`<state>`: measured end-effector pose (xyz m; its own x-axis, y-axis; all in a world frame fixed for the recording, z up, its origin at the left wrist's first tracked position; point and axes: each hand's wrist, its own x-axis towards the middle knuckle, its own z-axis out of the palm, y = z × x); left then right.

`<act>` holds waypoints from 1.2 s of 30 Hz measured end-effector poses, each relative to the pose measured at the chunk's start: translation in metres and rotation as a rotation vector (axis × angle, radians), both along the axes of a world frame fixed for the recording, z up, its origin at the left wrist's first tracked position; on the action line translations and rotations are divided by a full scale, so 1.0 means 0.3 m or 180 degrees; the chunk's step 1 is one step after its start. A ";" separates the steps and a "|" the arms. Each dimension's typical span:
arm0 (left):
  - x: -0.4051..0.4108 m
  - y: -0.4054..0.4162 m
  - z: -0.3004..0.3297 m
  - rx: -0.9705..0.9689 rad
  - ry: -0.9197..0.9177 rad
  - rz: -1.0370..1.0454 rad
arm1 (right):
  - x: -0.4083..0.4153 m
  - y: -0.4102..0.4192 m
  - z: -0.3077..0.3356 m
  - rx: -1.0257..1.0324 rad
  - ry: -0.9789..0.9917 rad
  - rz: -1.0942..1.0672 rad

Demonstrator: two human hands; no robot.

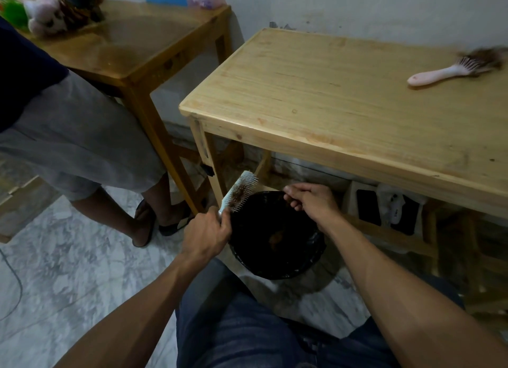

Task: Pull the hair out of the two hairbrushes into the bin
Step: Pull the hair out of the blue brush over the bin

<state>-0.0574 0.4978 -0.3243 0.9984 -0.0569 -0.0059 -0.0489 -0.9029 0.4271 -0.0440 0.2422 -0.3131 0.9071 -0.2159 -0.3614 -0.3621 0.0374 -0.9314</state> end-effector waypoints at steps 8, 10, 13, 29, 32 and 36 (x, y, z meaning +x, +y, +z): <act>-0.009 -0.036 0.021 0.0042 0.0012 -0.0163 | -0.018 0.021 -0.022 -0.0845 0.0404 0.0676; -0.013 -0.058 0.033 0.0135 -0.0008 -0.0266 | -0.008 0.055 -0.009 -0.0779 0.0344 0.0650; -0.026 -0.081 0.043 0.0229 -0.0065 -0.0399 | 0.014 0.094 0.012 -0.0641 0.0231 0.0478; -0.037 -0.068 0.043 0.0479 -0.0118 -0.0327 | 0.016 0.060 0.036 -0.0417 0.0456 0.0362; -0.041 -0.103 0.061 0.0577 -0.0165 -0.0427 | 0.013 0.100 0.037 -0.0520 0.0386 0.0554; -0.047 -0.130 0.070 0.0677 -0.0150 -0.0399 | 0.035 0.115 0.042 -0.0512 0.0223 0.0505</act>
